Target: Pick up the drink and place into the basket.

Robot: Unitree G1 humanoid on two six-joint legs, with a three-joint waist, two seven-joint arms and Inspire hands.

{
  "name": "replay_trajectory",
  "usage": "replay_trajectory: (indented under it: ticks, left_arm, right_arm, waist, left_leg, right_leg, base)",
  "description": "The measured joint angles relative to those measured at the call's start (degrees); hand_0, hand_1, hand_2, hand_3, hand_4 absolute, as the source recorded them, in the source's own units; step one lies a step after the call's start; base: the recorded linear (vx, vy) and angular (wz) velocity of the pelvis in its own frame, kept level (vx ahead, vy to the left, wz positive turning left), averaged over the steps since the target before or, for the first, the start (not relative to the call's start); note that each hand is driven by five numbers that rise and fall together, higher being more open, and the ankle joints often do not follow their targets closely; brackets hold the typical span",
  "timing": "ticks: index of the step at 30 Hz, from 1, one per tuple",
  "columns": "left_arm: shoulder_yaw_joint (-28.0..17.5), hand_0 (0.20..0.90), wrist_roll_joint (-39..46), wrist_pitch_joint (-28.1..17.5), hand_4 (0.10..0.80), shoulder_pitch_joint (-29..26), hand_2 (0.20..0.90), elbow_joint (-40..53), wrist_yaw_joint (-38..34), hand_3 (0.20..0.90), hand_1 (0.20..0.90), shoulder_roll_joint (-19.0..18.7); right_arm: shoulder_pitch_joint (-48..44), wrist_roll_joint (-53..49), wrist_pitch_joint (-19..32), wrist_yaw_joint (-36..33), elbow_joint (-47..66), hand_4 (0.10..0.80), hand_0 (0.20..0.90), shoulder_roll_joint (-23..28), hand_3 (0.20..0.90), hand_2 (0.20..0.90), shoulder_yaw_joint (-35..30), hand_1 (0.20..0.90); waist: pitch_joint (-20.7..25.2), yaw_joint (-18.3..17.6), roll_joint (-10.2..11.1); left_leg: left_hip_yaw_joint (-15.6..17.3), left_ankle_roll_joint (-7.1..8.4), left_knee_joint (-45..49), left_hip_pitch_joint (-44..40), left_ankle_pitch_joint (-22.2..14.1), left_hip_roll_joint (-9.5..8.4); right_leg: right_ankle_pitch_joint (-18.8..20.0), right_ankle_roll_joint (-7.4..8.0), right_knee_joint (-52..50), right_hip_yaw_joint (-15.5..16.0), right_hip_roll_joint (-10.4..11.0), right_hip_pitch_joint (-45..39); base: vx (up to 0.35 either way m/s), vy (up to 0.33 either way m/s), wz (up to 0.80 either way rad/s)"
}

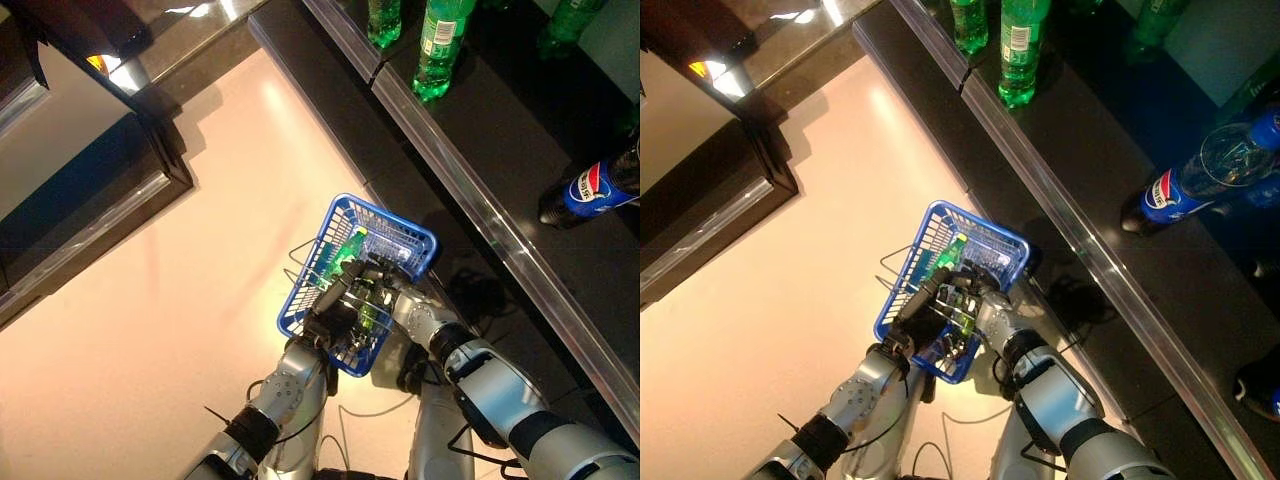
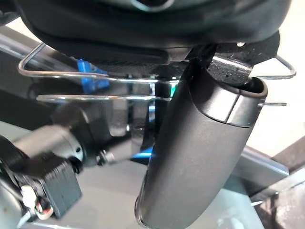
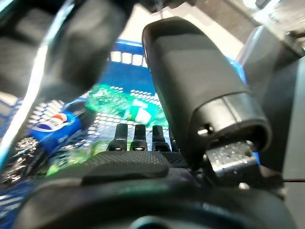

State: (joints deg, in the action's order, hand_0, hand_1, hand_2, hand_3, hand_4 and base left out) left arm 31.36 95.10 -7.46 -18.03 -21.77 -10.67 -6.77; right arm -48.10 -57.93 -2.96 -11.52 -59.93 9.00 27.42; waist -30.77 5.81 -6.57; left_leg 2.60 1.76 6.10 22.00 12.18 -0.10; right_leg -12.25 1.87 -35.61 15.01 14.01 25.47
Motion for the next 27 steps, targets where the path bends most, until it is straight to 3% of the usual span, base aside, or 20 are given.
replay_trajectory:
  ticks: [5, 11, 13, 19, 27]
  left_arm:
    - [-0.4, 0.300, 0.0, 0.0, 0.100, 0.9, 0.300, 0.8, -1.5, 0.200, 0.300, -0.5]
    - [-2.1, 0.300, -0.2, -0.1, 0.100, 5.6, 0.300, 6.2, -2.5, 0.200, 0.300, -2.1]
    - [-4.1, 0.300, -0.3, 0.3, 0.100, 9.2, 0.300, 9.6, -2.7, 0.200, 0.300, -3.3]
    - [-8.8, 0.300, -0.3, 2.3, 0.100, 14.0, 0.300, 14.8, -4.1, 0.200, 0.300, -5.1]
    - [-16.1, 0.300, -0.3, 4.5, 0.100, 21.0, 0.300, 20.0, -6.1, 0.200, 0.300, -5.4]
  right_arm:
    - [5.0, 1.9, 5.3, -4.7, 20.6, 0.800, 0.900, 1.6, 0.900, 0.900, 0.7, 0.900]
    - [13.1, 12.0, 6.3, -8.6, 38.8, 0.800, 0.900, 3.6, 0.900, 0.900, 0.7, 0.900]
    - [20.1, 16.9, 6.0, -9.0, 48.6, 0.800, 0.900, 5.2, 0.900, 0.900, 0.7, 0.900]
    - [28.4, 22.1, 5.5, -8.5, 58.8, 0.800, 0.900, 8.7, 0.900, 0.900, -0.6, 0.900]
    - [40.9, 25.4, 5.5, -2.1, 73.2, 0.800, 0.900, 11.0, 0.900, 0.900, -6.3, 0.900]
  waist:
    - [-0.1, 0.1, 0.1]
    - [-0.1, 0.0, 0.7]
    - [-0.1, -0.3, 1.9]
    - [0.1, -1.6, 3.0]
    - [1.0, -2.9, 4.7]
  left_leg:
    - [0.0, -0.02, -0.4, -1.9, -0.3, 0.25]
    - [0.3, -0.15, -1.2, -4.4, -1.0, 0.86]
    - [0.8, -0.38, -1.5, -5.9, -1.4, 1.15]
    - [1.4, -0.38, -3.4, -9.5, -1.5, 1.54]
    - [2.2, -0.05, -5.7, -15.1, -2.4, 2.71]
  right_leg:
    - [0.1, 0.02, 1.1, 0.2, -0.4, -2.2]
    - [0.6, 0.33, 4.0, 0.2, -1.4, -5.4]
    - [0.8, 0.69, 5.7, 0.2, -1.9, -7.4]
    - [1.4, 1.28, 9.0, 0.1, -2.7, -11.2]
    - [1.6, 1.45, 12.4, -0.1, -4.0, -17.1]
  base:
    - [0.000, -0.002, 0.01]
    - [0.041, -0.029, -0.06]
    - [0.066, -0.043, -0.08]
    - [0.070, -0.035, -0.06]
    - [0.095, -0.032, -0.06]
